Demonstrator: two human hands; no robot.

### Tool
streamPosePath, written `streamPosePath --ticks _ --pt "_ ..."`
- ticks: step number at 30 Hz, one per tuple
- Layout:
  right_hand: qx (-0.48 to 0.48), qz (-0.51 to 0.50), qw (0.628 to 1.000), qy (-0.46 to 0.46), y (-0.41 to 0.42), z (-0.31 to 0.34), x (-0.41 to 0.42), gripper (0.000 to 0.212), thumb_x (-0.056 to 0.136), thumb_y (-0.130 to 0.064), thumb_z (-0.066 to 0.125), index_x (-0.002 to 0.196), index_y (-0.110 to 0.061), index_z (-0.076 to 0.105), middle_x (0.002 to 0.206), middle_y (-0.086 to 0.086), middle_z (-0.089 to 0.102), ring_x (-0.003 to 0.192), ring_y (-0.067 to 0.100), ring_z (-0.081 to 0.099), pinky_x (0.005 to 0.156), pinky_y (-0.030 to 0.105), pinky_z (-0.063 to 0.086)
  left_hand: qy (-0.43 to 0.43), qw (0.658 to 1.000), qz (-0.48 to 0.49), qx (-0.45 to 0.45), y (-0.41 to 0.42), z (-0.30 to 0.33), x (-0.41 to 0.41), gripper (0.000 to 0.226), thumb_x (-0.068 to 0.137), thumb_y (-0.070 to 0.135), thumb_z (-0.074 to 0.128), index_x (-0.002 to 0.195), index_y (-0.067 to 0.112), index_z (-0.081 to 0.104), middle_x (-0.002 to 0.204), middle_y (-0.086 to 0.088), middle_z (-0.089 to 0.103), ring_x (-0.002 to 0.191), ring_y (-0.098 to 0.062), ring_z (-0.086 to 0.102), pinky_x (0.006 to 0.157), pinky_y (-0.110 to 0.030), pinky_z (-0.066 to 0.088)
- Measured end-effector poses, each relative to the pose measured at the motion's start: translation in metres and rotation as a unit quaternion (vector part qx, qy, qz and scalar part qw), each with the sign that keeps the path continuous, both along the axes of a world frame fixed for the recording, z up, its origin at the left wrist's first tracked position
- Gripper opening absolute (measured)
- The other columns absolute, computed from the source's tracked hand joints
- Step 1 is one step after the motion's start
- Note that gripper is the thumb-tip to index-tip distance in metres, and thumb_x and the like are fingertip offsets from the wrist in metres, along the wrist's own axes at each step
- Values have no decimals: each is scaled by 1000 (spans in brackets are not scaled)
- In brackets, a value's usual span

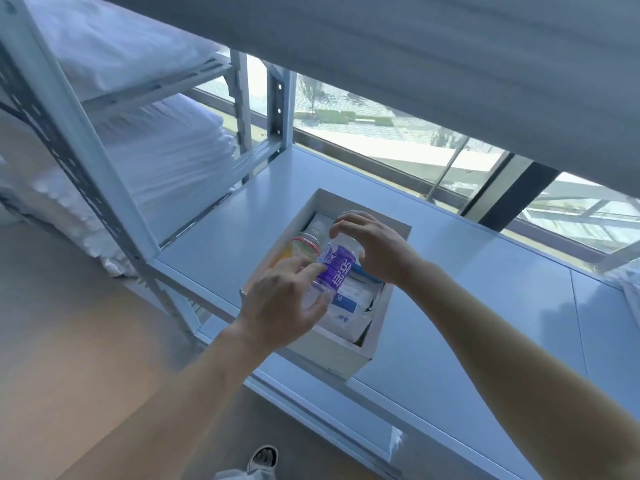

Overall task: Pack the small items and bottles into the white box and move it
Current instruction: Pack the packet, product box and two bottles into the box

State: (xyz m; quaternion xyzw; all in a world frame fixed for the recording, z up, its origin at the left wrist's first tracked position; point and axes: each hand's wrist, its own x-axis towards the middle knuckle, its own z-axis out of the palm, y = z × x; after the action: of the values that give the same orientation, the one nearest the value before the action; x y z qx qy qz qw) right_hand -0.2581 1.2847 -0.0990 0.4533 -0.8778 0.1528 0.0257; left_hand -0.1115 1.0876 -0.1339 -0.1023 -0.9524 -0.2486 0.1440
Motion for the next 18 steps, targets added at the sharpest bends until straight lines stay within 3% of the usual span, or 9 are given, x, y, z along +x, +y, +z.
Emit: streamPosePath --ticks 7,13,16,18 --pt "7 5 1000 -30 -12 -27 -15 56 76 9 74 117 -28 62 137 -6 58 130 16 51 100 42 51 -18 998 4 -61 2 1 1 42 96 52 45 117 27 72 134 3 63 118 -17 54 95 -36 49" --pt "4 2 999 -48 -11 -32 -16 50 78 -2 76 121 -26 67 139 -1 60 133 20 52 105 42 50 -42 996 12 -82 5 2 -4 46 96 53 39 105 26 76 113 12 71 105 -14 56 90 -35 47" --pt "15 -9 999 -49 -8 -31 -13 53 84 -11 78 134 -24 66 150 2 55 144 23 44 115 43 43 -41 997 13 -66 6 4 -3 45 95 52 42 102 26 77 110 11 72 104 -15 58 90 -36 48" --pt "29 -27 998 -49 -3 -29 -9 68 88 -12 76 149 -27 52 160 2 43 150 23 35 120 38 37 -45 997 8 -58 6 5 -1 46 94 52 40 105 28 78 113 11 71 106 -14 58 91 -36 48"
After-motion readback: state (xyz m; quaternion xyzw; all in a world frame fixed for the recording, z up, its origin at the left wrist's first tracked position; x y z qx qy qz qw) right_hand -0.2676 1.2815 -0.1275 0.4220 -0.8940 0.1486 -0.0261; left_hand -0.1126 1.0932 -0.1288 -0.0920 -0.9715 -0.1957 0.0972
